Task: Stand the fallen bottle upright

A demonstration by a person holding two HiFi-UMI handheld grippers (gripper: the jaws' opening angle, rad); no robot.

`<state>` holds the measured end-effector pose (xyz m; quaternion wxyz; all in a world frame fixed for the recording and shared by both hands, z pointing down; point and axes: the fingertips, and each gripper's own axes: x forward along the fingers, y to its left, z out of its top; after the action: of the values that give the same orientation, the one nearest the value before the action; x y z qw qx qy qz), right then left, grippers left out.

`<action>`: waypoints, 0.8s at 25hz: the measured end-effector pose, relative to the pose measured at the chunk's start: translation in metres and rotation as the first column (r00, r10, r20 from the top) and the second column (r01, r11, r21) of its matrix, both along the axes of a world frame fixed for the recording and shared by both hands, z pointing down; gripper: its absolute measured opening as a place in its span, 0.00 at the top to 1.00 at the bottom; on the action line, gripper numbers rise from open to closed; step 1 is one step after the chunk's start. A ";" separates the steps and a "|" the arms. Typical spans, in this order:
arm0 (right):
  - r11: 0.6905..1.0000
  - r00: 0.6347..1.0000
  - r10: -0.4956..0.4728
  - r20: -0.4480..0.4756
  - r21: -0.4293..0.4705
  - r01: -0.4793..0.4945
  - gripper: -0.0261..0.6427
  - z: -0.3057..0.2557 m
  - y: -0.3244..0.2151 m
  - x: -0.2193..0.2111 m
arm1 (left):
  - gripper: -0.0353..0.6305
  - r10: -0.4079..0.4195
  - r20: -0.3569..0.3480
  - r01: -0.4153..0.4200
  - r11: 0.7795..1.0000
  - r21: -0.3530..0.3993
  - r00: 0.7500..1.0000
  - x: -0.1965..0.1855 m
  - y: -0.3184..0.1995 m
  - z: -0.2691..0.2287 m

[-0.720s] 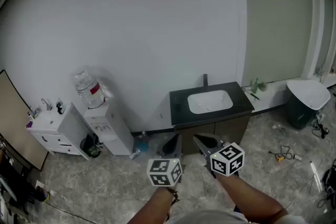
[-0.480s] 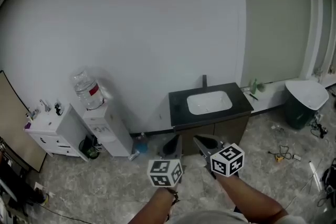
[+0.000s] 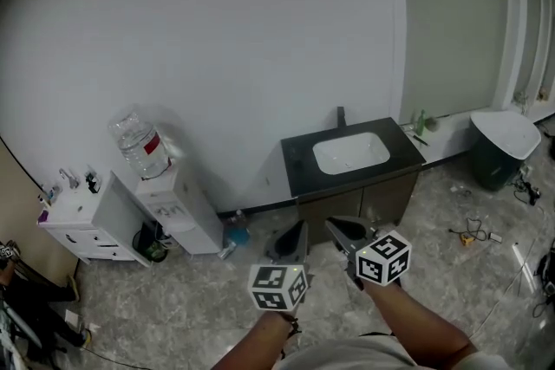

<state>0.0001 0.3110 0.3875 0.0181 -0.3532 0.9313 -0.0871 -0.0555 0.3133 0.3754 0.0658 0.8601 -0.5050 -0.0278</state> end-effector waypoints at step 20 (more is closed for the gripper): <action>0.974 0.981 -0.173 -0.083 -0.160 0.158 0.96 0.113 -0.346 -0.049 | 0.94 -0.102 0.013 0.103 0.989 -0.108 0.995 -0.042 -0.317 0.097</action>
<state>-0.0493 -0.0347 0.5002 -0.0611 -0.2783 0.9480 -0.1421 -0.0980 -0.0033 0.4728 0.1092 0.8282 -0.5497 -0.0005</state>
